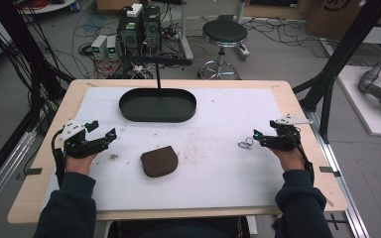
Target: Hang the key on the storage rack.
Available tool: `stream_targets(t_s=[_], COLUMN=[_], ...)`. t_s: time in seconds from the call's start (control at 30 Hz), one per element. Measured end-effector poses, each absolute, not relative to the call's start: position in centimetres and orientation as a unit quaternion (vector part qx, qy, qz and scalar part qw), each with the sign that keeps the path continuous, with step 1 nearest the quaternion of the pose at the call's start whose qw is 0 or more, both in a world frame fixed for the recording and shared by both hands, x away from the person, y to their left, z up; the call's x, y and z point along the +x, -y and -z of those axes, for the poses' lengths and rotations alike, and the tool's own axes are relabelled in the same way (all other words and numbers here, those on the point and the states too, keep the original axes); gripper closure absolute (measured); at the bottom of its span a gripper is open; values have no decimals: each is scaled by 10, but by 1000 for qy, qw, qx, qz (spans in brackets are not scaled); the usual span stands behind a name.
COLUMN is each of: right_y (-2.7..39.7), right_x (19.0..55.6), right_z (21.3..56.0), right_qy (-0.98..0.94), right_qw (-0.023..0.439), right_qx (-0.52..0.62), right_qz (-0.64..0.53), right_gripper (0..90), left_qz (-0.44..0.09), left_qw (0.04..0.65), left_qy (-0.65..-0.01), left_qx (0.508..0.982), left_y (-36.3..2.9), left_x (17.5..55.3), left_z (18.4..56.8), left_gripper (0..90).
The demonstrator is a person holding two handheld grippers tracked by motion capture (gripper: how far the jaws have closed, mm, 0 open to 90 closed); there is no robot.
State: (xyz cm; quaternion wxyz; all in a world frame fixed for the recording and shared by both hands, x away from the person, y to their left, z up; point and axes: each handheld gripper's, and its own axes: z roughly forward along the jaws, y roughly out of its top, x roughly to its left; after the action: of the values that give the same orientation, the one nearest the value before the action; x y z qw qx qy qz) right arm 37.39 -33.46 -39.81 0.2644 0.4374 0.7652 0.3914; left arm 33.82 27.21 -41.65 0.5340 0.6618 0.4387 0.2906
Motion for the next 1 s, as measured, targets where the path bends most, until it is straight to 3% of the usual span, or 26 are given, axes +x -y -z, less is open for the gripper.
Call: stream_targets(t_s=[0.5,0.53,0.57,0.6,0.7,0.87,1.0], right_y=[335,335,335,335,335,326,316], right_x=[375,374,374,374,373,377,387], right_z=[401,400,400,399,399,406,422], right_qy=[-764,-765,-765,-768,-774,-787,-816], right_qw=[250,247,247,242,216,181,152], right_qx=[444,444,444,443,450,460,462], right_qz=[-396,-395,-395,-393,-390,-369,-313], right_gripper=[239,326,326,472,615,618,678], left_qz=[-291,-293,-293,-292,-288,-288,-285], left_qw=[536,535,535,533,532,532,528], left_qy=[-440,-437,-437,-435,-438,-439,-443], left_qx=[659,661,661,665,665,665,666], left_y=[-271,-271,-271,-271,-273,-276,-276], left_x=[338,338,338,338,336,336,337], left_z=[417,417,417,417,418,419,420], left_gripper=[229,232,235,237,240,245,246])
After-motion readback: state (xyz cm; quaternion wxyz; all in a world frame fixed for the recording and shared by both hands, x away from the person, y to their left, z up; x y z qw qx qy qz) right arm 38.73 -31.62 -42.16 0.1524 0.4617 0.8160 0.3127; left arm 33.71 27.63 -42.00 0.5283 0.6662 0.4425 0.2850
